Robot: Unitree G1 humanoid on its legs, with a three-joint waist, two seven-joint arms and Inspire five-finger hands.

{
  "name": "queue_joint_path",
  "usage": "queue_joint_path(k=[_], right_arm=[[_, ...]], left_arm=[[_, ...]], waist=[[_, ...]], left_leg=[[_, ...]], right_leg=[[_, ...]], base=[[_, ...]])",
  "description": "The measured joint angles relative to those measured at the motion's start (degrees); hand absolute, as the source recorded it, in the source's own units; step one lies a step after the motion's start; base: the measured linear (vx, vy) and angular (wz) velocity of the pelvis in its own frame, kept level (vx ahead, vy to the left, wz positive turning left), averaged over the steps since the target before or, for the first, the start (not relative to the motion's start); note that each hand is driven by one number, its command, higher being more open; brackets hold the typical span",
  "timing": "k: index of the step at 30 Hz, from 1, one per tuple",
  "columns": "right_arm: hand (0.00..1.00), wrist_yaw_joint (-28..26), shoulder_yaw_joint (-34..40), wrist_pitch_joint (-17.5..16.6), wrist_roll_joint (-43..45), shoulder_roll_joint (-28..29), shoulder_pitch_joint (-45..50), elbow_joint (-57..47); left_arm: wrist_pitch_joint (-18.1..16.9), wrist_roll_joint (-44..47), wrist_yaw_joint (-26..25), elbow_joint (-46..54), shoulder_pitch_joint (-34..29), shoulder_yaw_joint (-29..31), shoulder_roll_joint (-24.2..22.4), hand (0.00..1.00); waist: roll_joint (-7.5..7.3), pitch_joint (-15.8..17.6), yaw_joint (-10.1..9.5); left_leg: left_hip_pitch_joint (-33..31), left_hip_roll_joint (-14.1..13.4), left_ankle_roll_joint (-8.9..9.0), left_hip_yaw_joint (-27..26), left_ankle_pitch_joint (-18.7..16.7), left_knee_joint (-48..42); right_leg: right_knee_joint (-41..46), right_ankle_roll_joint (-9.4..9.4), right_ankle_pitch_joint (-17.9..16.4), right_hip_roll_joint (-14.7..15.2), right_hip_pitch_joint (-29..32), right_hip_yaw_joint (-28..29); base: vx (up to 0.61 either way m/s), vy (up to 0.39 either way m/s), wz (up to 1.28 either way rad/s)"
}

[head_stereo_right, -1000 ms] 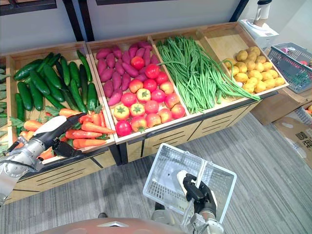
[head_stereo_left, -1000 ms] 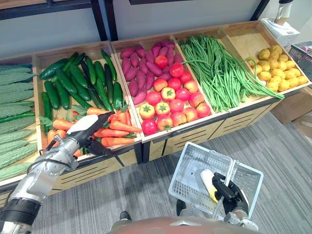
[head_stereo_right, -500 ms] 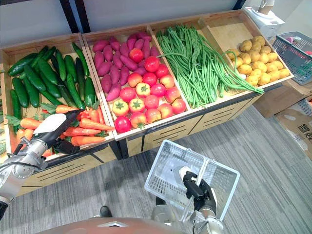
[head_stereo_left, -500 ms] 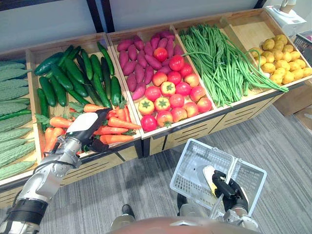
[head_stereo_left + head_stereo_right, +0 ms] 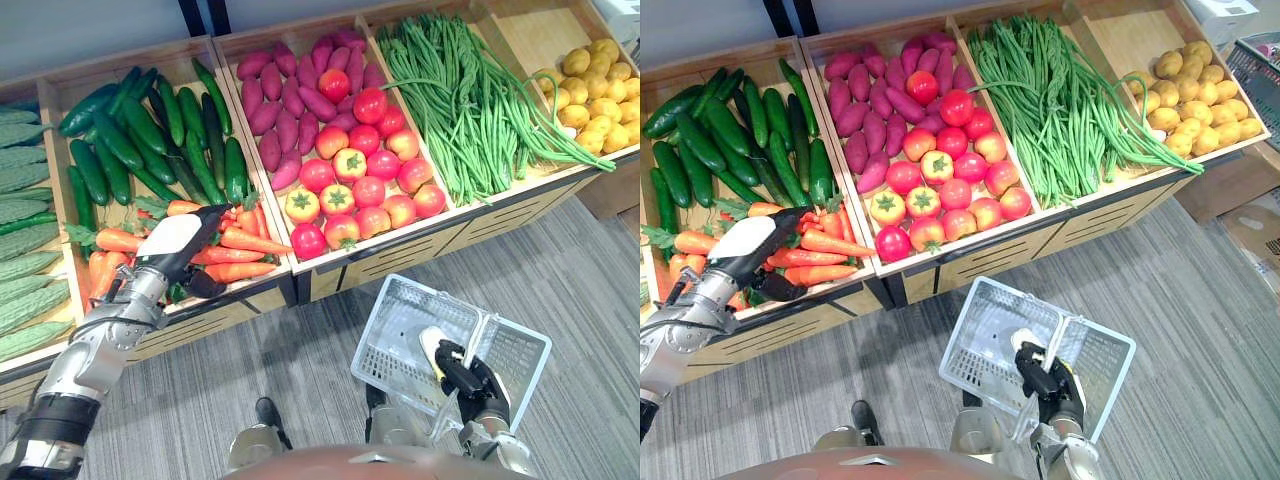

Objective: Pick vegetable in the basket

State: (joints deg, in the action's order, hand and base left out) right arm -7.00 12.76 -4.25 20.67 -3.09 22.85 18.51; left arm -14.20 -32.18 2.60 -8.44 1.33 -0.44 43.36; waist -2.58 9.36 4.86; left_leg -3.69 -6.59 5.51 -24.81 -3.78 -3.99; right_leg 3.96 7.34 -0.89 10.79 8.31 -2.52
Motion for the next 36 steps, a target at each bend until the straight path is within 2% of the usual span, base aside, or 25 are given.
queue_joint_path(k=[6,7,15,18,22,27,36], right_arm=[[0.0,0.17,-0.24,-0.07,0.1,-0.38,-0.69,-0.16],[0.0,0.25,-0.95,-0.12,0.2,-1.12,-1.22,-0.16],[0.0,0.61,-2.28,-1.25,0.3,-1.66,-2.14,-0.52],[0.0,0.79,-2.5,-1.24,0.26,-1.65,-3.24,-0.49],[0.0,0.79,-2.6,-1.23,0.15,-1.63,-3.61,-0.4],[0.0,0.78,-2.6,-1.22,0.16,-1.38,-3.61,-0.24],[0.0,0.72,-2.64,-1.11,0.12,-1.06,-3.61,-0.2]], left_arm=[[-2.15,0.13,-2.54,-2.39,1.13,0.17,1.4,1.0],[-2.27,0.27,-3.46,-2.74,1.4,0.2,1.67,0.0],[-3.7,0.25,-3.89,-3.79,2.43,-0.75,2.37,0.0],[-1.81,0.01,-3.94,-1.34,0.55,0.38,2.45,0.0],[-1.18,0.23,-3.27,2.21,-2.27,4.29,2.5,0.0],[-1.07,0.25,-2.58,4.63,-5.37,5.94,2.17,0.0],[-0.04,0.24,-2.35,4.65,-5.25,7.35,-0.74,0.0]], waist=[[-0.09,0.57,-0.09],[-0.08,1.36,-0.1],[-0.17,2.41,-1.54],[-0.61,3.02,-1.31],[-1.42,4.13,-1.36],[-1.25,4.23,-1.42],[-1.47,4.58,-1.37]], left_leg=[[-1.96,-0.13,-0.15,-0.14,-0.09,-1.1],[-2.03,-0.15,-0.28,-0.22,-0.18,-1.48],[-6.1,-0.74,-0.61,-0.23,-0.19,-3.79],[-7.31,-0.95,-0.35,-0.35,0.1,-3.86],[-8.05,-1.13,-0.83,-0.47,0.96,-3.82],[-7.96,-1.23,-0.78,-0.36,0.9,-3.85],[-7.17,-1.13,-0.78,0.1,0.63,-3.92]], right_leg=[[0.01,-0.25,0.81,0.01,1.74,0.54],[-0.02,-0.42,1.11,0.03,1.75,0.78],[-1.21,-0.78,3.26,-0.05,4.43,1.26],[-1.2,-1.2,3.28,-0.1,5.71,1.45],[-1.69,-1.56,4.28,-0.64,6.49,1.49],[-2.26,-1.1,4.76,-0.79,5.98,1.41],[-3.06,-1.0,4.84,-0.68,4.43,1.27]], base=[[-0.02,0.0,-0.01],[-0.09,0.009,-0.06],[-0.1,-0.02,-0.01],[-0.11,-0.032,-0.02],[-0.04,-0.022,-0.04],[0.03,-0.01,0.01],[-0.01,-0.001,0.02]])
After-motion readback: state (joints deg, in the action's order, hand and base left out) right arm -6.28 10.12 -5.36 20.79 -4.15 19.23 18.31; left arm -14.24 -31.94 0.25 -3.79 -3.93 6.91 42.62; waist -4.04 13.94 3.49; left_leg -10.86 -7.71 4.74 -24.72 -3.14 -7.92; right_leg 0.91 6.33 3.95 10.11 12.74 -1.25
